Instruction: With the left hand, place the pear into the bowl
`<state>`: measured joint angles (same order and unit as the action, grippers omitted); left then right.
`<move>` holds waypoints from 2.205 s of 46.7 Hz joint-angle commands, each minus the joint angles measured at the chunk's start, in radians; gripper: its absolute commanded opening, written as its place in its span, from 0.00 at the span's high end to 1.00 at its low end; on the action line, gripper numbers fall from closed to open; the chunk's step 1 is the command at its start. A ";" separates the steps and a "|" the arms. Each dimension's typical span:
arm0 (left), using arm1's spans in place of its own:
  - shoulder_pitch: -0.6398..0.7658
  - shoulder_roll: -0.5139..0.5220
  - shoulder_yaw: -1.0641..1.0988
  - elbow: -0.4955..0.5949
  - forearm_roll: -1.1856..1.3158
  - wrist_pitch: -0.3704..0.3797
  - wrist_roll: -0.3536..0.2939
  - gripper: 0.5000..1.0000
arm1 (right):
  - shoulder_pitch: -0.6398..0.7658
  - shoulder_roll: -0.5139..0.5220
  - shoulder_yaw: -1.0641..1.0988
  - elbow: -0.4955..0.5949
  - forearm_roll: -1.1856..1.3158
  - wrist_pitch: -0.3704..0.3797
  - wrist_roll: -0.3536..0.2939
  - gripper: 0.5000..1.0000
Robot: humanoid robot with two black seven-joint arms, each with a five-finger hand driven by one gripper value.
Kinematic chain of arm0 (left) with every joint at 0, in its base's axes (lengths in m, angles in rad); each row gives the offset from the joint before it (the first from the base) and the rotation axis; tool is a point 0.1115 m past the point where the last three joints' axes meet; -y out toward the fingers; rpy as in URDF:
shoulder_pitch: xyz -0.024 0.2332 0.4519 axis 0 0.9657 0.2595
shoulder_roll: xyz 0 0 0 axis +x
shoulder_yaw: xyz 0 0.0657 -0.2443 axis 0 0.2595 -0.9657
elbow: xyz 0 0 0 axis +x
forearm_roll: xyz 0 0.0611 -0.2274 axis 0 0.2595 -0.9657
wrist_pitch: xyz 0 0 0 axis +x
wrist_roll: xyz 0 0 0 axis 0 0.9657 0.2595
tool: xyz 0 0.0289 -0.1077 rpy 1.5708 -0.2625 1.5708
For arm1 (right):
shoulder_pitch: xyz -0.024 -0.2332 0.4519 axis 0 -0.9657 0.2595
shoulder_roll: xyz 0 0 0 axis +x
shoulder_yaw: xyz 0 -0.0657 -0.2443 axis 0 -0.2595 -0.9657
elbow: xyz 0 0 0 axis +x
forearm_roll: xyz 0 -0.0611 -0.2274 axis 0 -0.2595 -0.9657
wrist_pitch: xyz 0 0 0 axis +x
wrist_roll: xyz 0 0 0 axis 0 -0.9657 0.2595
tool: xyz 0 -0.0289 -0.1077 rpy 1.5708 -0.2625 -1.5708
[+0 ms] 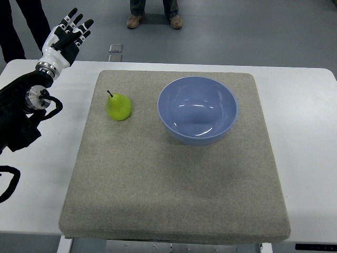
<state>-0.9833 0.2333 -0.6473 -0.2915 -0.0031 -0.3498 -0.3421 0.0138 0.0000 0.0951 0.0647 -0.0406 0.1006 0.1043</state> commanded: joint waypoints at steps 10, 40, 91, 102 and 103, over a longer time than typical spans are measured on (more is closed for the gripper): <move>0.000 -0.002 0.005 -0.001 0.008 0.002 0.000 0.02 | 0.000 0.000 0.000 0.001 0.001 -0.001 0.000 0.15; 0.002 -0.002 0.000 -0.005 0.000 0.000 0.000 0.02 | 0.000 0.000 0.000 0.001 0.001 0.001 0.000 0.15; -0.029 0.044 0.236 -0.009 0.077 -0.110 0.011 0.02 | 0.000 0.000 0.000 0.000 0.001 -0.001 0.000 0.15; -0.104 0.135 0.295 -0.011 0.372 -0.239 0.011 0.02 | 0.000 0.000 0.000 0.000 0.001 0.001 0.000 0.15; -0.112 0.141 0.295 -0.011 0.405 -0.250 0.011 0.02 | 0.000 0.000 0.000 0.001 -0.001 -0.001 0.000 0.15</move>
<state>-1.0766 0.3546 -0.3558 -0.3007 0.3041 -0.5691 -0.3312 0.0138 0.0000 0.0951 0.0654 -0.0403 0.0999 0.1043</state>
